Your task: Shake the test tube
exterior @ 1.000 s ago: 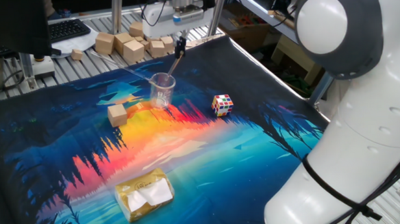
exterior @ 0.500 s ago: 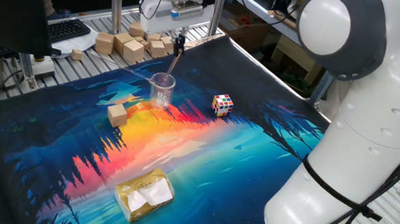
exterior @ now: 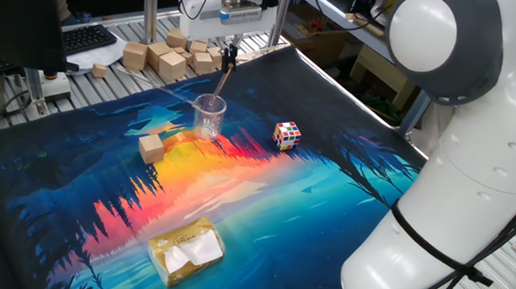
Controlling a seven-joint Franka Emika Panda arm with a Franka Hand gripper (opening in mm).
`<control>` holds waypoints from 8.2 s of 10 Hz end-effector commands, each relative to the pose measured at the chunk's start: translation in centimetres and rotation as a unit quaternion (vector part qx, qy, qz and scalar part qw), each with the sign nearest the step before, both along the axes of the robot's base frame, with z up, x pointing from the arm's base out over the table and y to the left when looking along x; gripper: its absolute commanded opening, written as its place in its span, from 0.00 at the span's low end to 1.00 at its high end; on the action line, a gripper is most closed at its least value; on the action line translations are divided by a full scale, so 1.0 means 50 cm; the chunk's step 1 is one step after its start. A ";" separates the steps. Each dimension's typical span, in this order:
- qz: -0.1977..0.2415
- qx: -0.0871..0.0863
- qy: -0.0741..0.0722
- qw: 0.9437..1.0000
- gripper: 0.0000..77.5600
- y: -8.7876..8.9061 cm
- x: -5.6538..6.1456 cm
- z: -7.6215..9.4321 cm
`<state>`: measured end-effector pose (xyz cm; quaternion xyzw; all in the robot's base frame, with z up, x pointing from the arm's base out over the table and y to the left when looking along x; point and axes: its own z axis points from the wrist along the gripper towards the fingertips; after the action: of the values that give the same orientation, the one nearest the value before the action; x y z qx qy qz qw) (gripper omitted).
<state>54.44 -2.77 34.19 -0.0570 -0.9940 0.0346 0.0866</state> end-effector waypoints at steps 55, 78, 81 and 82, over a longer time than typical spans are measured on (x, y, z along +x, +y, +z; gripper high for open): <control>0.041 0.004 0.007 0.999 0.01 -0.015 0.041 -0.046; 0.061 0.015 -0.042 0.997 0.01 -0.028 0.069 -0.179; 0.062 0.015 -0.052 0.997 0.01 -0.024 0.070 -0.199; 0.063 0.015 -0.052 0.997 0.01 -0.024 0.071 -0.202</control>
<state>57.84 -4.01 24.08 0.0043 -0.9990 0.0226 0.0371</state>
